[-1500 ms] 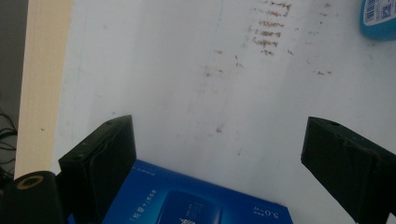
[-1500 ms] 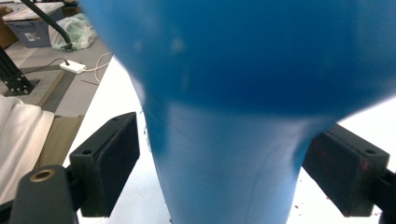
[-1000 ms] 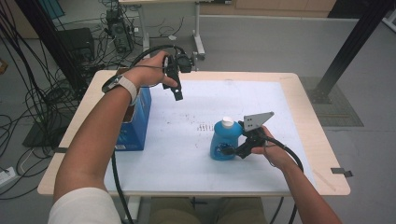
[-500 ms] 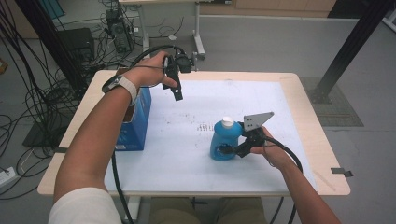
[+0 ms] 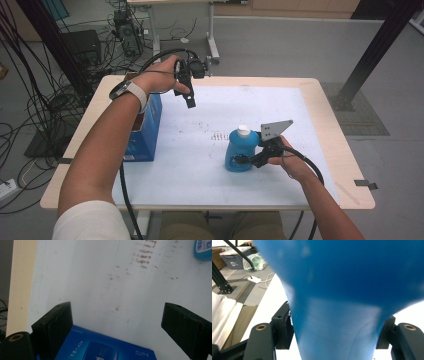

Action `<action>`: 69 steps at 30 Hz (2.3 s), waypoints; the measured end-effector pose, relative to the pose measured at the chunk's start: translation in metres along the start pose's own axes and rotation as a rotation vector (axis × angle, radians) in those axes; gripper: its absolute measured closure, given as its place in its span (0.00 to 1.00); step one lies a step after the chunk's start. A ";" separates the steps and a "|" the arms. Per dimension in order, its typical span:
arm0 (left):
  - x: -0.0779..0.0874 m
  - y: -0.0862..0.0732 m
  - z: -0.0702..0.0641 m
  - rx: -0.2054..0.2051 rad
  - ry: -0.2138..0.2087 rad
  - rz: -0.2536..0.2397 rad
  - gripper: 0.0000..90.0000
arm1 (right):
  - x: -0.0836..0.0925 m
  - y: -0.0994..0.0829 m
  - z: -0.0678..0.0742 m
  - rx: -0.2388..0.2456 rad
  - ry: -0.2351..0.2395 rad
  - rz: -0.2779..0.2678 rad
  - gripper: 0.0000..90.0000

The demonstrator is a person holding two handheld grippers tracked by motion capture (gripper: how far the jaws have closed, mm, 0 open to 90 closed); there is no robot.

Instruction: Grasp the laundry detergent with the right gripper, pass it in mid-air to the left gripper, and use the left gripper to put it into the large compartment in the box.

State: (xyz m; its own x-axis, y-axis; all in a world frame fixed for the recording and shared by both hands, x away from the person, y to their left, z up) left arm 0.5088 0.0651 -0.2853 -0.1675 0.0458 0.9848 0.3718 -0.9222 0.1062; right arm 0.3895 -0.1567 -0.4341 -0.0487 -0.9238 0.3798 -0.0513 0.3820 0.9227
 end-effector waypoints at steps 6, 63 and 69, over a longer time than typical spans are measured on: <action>0.000 0.000 0.000 0.001 0.000 0.001 0.12 | 0.000 0.000 0.000 0.003 0.006 -0.003 0.43; 0.001 -0.002 -0.001 0.000 0.001 -0.003 0.12 | 0.000 -0.001 -0.001 0.008 0.035 0.014 0.46; 0.001 -0.002 -0.001 0.001 0.001 -0.004 0.12 | 0.000 -0.001 -0.001 0.008 0.037 0.015 0.46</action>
State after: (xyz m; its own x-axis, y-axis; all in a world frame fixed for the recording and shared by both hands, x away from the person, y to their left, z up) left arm 0.5071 0.0669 -0.2847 -0.1699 0.0487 0.9843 0.3720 -0.9217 0.1098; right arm 0.3907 -0.1574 -0.4349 -0.0128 -0.9182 0.3960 -0.0584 0.3960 0.9164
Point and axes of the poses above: each handheld gripper's, and its own axes: x roughly backward along the jaws, y roughly out of its top, z roughly to its left, the point moved 5 cm from there along -x, roughly forward along the jaws, and after that the axes turned 7 degrees about x, right-handed, at the moved point
